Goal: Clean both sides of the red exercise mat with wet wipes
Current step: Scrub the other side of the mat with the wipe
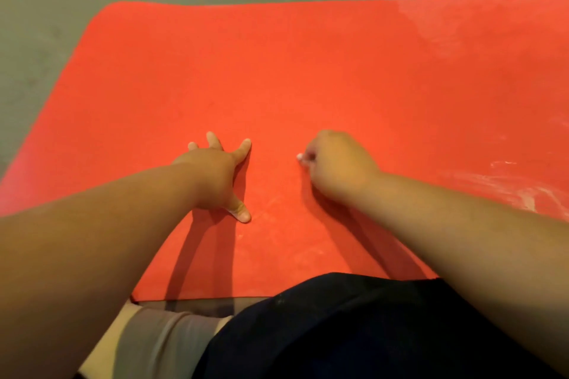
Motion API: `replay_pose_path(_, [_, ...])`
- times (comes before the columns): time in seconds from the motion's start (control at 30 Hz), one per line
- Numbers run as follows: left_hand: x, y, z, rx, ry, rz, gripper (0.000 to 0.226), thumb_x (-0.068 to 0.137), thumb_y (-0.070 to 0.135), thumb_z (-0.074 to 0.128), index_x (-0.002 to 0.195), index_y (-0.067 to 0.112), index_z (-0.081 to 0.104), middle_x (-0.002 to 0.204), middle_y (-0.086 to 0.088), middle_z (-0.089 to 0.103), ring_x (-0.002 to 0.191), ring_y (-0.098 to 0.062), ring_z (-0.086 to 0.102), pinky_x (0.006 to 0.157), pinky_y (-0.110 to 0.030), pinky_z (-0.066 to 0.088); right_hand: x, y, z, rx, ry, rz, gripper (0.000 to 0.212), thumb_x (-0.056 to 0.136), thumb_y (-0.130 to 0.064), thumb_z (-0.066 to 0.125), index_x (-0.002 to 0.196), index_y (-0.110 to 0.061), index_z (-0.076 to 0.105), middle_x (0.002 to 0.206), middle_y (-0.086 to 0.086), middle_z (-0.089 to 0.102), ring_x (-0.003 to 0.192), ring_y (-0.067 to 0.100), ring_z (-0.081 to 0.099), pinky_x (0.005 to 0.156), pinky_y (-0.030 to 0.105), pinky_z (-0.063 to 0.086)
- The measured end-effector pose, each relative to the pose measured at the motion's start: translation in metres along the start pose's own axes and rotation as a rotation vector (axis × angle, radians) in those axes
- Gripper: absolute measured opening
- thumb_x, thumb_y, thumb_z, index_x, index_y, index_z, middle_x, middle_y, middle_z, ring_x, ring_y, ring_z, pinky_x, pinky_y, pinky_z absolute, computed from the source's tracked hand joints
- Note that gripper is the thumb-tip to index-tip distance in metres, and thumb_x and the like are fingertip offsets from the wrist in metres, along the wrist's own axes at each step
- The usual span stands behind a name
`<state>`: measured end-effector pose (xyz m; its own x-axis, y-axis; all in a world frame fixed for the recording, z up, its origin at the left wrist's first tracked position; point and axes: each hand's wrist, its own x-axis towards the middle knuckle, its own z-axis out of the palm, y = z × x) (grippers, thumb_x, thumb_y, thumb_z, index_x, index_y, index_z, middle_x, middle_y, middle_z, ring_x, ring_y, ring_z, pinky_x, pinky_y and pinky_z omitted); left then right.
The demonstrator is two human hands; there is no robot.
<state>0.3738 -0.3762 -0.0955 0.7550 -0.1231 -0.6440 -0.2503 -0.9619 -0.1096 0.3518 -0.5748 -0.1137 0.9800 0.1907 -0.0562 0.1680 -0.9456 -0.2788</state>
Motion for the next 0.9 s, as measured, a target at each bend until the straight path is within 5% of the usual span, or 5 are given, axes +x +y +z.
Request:
replay_pose_path(0.13, [-0.001, 0.000, 0.000, -0.005, 0.006, -0.001, 0.142, 0.050, 0.068, 0.080, 0.146, 0.042, -0.020, 0.157, -0.021, -0.015, 0.140, -0.054, 0.007, 0.109, -0.055, 0.031, -0.017, -0.038, 0.003, 0.004, -0.222, -0.337, 0.029, 0.097, -0.030, 0.048, 0.102, -0.010, 0.069, 0.105, 0.011, 0.059, 0.095, 0.030, 0.058, 0.070, 0.030, 0.039])
replay_pose_path(0.4, [0.001, 0.001, -0.001, -0.022, 0.000, 0.011, 0.141, 0.052, 0.066, 0.081, 0.147, 0.041, -0.020, 0.156, -0.022, -0.017, 0.139, -0.056, 0.005, 0.110, -0.057, 0.030, 0.029, -0.006, -0.003, -0.073, 0.039, 0.106, 0.026, 0.096, -0.023, 0.051, 0.104, -0.005, 0.068, 0.111, 0.018, 0.061, 0.103, 0.034, 0.057, 0.079, 0.035, 0.042])
replay_pose_path(0.63, [0.002, -0.006, -0.003, -0.005, 0.005, 0.066, 0.133, 0.059, 0.062, 0.081, 0.148, 0.042, -0.016, 0.156, -0.024, -0.016, 0.137, -0.058, 0.008, 0.112, -0.054, 0.026, -0.014, -0.075, 0.016, 0.085, -0.180, -0.306, 0.020, 0.092, -0.022, 0.054, 0.095, -0.014, 0.072, 0.098, 0.007, 0.062, 0.091, 0.027, 0.059, 0.070, 0.032, 0.041])
replay_pose_path(0.83, [-0.008, -0.032, 0.000, 0.067, 0.031, 0.164, 0.117, 0.069, 0.054, 0.078, 0.151, 0.041, -0.004, 0.160, -0.016, -0.010, 0.143, -0.047, 0.013, 0.111, -0.048, 0.028, 0.019, -0.022, -0.003, -0.057, -0.024, 0.172, 0.027, 0.092, -0.029, 0.058, 0.096, -0.007, 0.073, 0.100, 0.021, 0.068, 0.095, 0.036, 0.061, 0.071, 0.034, 0.043])
replay_pose_path(0.9, [-0.010, -0.038, 0.005, 0.068, 0.049, 0.196, 0.113, 0.071, 0.054, 0.077, 0.152, 0.038, -0.001, 0.160, -0.013, -0.008, 0.144, -0.044, 0.012, 0.113, -0.047, 0.028, 0.011, -0.038, 0.005, -0.055, -0.020, 0.184, 0.024, 0.091, -0.024, 0.057, 0.094, -0.007, 0.074, 0.100, 0.020, 0.068, 0.094, 0.035, 0.062, 0.072, 0.034, 0.044])
